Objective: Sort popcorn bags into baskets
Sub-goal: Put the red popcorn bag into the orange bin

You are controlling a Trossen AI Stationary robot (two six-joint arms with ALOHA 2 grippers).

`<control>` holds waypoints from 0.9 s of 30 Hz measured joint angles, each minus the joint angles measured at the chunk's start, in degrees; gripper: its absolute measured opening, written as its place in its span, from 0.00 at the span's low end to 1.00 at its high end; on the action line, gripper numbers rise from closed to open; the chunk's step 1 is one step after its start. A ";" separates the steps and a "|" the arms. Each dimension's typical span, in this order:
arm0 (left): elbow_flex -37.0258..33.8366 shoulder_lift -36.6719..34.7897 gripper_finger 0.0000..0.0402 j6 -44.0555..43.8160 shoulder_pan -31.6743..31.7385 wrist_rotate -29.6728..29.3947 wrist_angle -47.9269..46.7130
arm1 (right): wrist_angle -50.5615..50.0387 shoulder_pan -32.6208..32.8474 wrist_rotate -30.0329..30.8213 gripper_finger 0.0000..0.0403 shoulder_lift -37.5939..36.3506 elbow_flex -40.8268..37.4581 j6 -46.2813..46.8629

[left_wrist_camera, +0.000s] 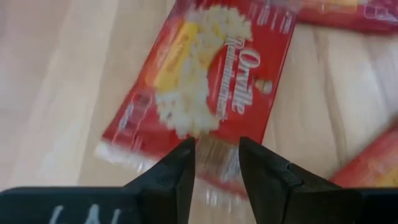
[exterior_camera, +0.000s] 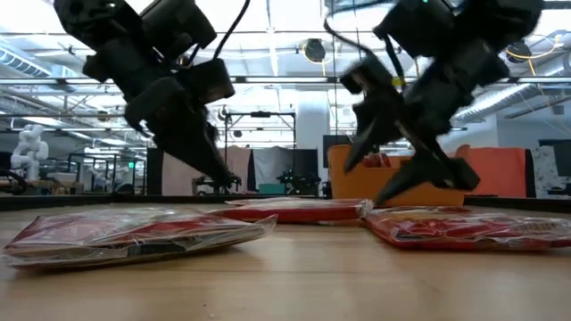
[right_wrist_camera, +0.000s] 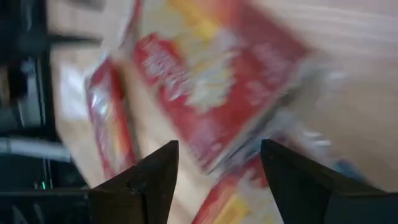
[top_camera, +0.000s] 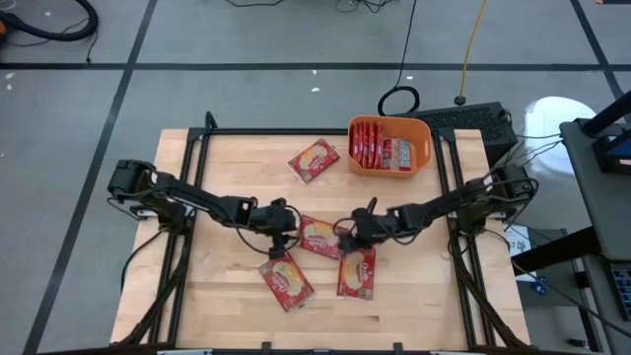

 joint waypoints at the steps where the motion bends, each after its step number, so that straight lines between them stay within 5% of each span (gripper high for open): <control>1: 0.12 0.46 0.31 -0.14 -0.19 0.00 0.27 | 1.23 -0.29 0.45 0.55 0.02 -1.27 1.96; 17: 0.12 7.46 0.28 -4.28 -0.60 -0.12 2.92 | 6.73 -3.94 6.06 0.51 0.02 -4.19 4.47; 27: 0.02 7.40 0.28 -4.29 -0.60 -0.07 3.46 | 11.32 -4.54 6.19 0.06 0.02 -4.19 -0.56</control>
